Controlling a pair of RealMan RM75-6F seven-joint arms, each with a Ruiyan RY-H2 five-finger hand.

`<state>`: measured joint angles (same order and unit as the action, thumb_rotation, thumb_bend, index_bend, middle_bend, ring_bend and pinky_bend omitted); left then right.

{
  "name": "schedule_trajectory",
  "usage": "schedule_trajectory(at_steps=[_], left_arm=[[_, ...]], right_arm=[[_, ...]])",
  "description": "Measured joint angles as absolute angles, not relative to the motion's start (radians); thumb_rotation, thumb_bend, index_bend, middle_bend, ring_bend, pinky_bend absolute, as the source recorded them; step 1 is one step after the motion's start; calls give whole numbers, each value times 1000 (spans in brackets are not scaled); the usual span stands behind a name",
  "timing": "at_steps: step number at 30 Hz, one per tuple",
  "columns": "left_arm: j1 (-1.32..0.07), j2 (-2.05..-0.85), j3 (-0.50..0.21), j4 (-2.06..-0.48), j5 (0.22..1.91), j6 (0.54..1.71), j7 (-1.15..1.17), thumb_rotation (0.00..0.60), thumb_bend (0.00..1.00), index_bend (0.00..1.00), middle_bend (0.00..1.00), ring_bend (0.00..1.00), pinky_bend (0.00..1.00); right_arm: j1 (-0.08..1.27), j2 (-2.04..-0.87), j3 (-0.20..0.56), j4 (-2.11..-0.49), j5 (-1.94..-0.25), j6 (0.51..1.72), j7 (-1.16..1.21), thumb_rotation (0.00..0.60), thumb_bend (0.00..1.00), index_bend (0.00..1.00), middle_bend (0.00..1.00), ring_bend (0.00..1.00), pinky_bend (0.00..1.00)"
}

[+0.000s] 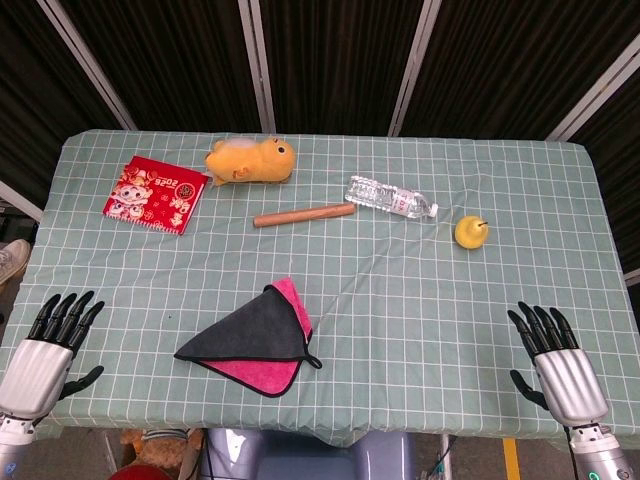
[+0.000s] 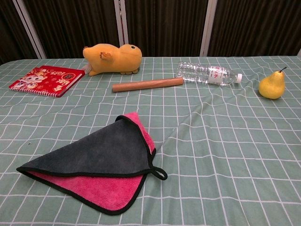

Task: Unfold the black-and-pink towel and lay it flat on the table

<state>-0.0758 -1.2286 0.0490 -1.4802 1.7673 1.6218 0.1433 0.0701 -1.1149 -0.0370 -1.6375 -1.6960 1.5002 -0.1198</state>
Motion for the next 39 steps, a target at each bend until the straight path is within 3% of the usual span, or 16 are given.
schedule_trajectory(at_steps=[7, 13, 16, 30, 39], left_arm=[[-88, -1235, 57, -1479, 1775, 1591, 146, 600, 130, 67, 21, 0, 11], [-110, -1255, 63, -1466, 1792, 1561, 157, 600, 214, 384, 20, 0, 12], [-122, -1285, 63, -1434, 1803, 1548, 162, 600, 249, 455, 20, 0, 12], [-211, -1492, 71, -1212, 1862, 1469, 139, 600, 279, 484, 34, 0, 14], [-244, -1540, 95, -1178, 1870, 1430, 143, 600, 248, 446, 36, 0, 14]], right_arm=[[70, -1114, -37, -1638, -1696, 1501, -114, 600, 334, 0, 0, 0, 0], [70, -1110, -38, -1639, -1698, 1503, -104, 600, 335, 0, 0, 0, 0], [72, -1108, -41, -1639, -1704, 1499, -96, 600, 335, 0, 0, 0, 0], [87, -1100, -35, -1632, -1680, 1471, -55, 600, 335, 0, 0, 0, 0], [90, -1098, -31, -1629, -1669, 1465, -46, 600, 335, 0, 0, 0, 0]])
